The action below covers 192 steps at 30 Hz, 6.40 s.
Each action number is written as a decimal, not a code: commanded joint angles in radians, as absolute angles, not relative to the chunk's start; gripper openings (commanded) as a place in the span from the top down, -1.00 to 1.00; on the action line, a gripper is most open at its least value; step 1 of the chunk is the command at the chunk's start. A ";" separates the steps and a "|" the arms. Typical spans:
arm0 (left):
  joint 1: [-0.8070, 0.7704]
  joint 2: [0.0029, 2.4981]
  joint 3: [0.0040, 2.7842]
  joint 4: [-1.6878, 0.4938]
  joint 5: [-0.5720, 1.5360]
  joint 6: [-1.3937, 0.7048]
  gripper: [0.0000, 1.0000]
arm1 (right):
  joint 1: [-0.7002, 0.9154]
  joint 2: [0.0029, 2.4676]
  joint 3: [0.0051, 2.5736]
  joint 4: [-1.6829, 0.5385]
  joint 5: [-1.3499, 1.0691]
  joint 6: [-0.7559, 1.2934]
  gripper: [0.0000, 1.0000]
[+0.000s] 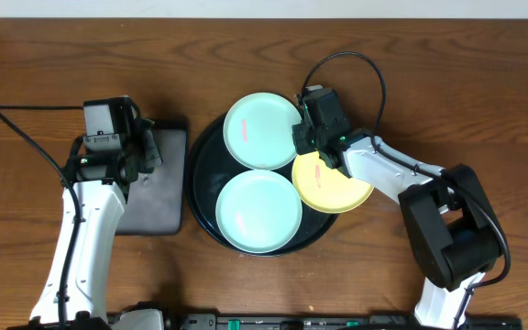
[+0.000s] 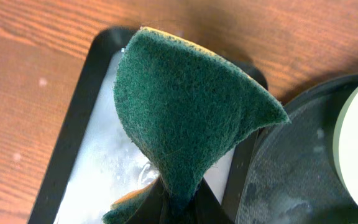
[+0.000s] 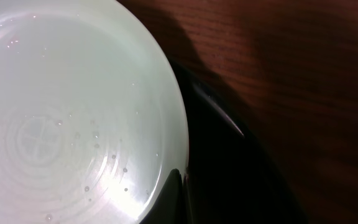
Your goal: Clean dirty plates on tray and stack at the side
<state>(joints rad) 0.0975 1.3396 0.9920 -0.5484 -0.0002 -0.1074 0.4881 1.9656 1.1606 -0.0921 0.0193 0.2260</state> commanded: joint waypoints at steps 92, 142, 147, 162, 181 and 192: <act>0.099 1.465 0.968 -0.313 0.194 -0.083 0.85 | 0.518 1.963 1.157 -0.112 -0.028 0.169 -0.08; 0.099 1.465 0.968 -0.307 0.195 -0.110 0.85 | 0.537 1.932 1.157 0.002 0.051 0.187 0.33; 0.099 1.465 0.968 -0.307 0.195 -0.110 0.85 | 0.541 1.946 1.157 -0.057 0.038 0.187 0.31; 0.099 1.465 0.968 -0.309 0.196 -0.110 0.85 | 0.560 1.947 1.157 -0.175 -0.013 0.224 0.58; 0.099 1.465 0.968 -0.308 0.196 -0.110 0.85 | 0.536 1.816 1.165 0.015 0.000 0.223 0.97; 0.099 1.465 0.968 -0.308 0.196 -0.110 0.85 | 0.536 1.854 1.165 -0.189 -0.054 0.223 -0.20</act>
